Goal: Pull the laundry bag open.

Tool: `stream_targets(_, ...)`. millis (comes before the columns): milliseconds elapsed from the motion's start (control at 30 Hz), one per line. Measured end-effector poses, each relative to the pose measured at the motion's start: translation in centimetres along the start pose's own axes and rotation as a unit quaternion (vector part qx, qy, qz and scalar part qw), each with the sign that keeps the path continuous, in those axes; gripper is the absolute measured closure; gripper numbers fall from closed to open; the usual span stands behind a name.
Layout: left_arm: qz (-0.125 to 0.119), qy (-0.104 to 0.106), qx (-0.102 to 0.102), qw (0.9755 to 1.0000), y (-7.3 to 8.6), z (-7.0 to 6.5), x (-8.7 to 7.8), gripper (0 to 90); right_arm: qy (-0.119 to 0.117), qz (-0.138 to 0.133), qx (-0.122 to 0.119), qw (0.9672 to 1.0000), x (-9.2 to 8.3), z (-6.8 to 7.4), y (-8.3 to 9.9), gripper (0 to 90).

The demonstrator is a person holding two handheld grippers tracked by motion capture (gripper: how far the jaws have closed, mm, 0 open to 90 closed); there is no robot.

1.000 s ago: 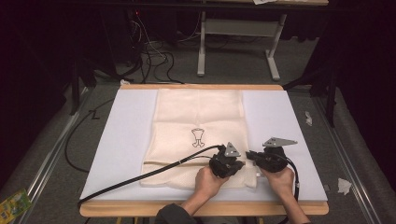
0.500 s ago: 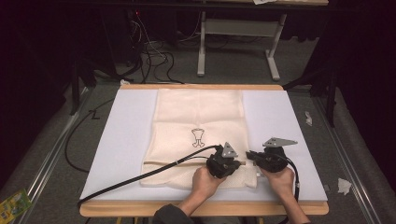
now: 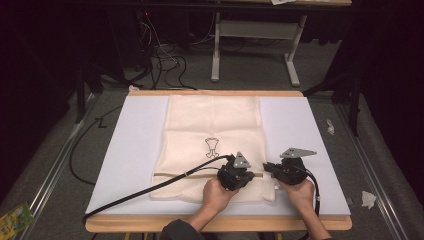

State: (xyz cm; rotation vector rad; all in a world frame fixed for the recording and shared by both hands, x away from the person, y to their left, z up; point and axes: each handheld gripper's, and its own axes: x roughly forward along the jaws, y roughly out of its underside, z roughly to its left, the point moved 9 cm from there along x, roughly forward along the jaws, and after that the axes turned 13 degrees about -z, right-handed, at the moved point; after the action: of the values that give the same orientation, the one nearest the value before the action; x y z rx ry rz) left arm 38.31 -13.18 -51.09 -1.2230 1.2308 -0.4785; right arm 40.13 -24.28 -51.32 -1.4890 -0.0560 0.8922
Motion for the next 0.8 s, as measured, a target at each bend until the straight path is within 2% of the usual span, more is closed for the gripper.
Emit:
stream_targets(167, -0.002, -0.002, 0.000, 1.0000, 0.1, 0.2, -0.4, 86.8, 0.003, 0.005, -0.007, 1.0000, 0.1, 0.0, 0.0, 87.8)
stream_targets(333, -0.007, -0.003, -0.008, 0.9999, 0.1, 0.5, -0.9, 86.8, 0.001, 0.006, -0.006, 1.0000, 0.2, -0.1, 0.0, 87.9)
stream_targets(567, -0.007, -0.001, -0.003, 1.0000, 0.0, 0.5, -1.1, 86.8, 0.000, 0.004, -0.003, 1.0000, 0.3, 0.0, 0.1, 87.9)
stream_targets(800, -0.012, 0.000, -0.011, 0.9999, 0.1, 0.7, -1.3, 86.8, 0.002, 0.009, -0.008, 0.9999, 0.3, 0.1, 0.2, 87.9)
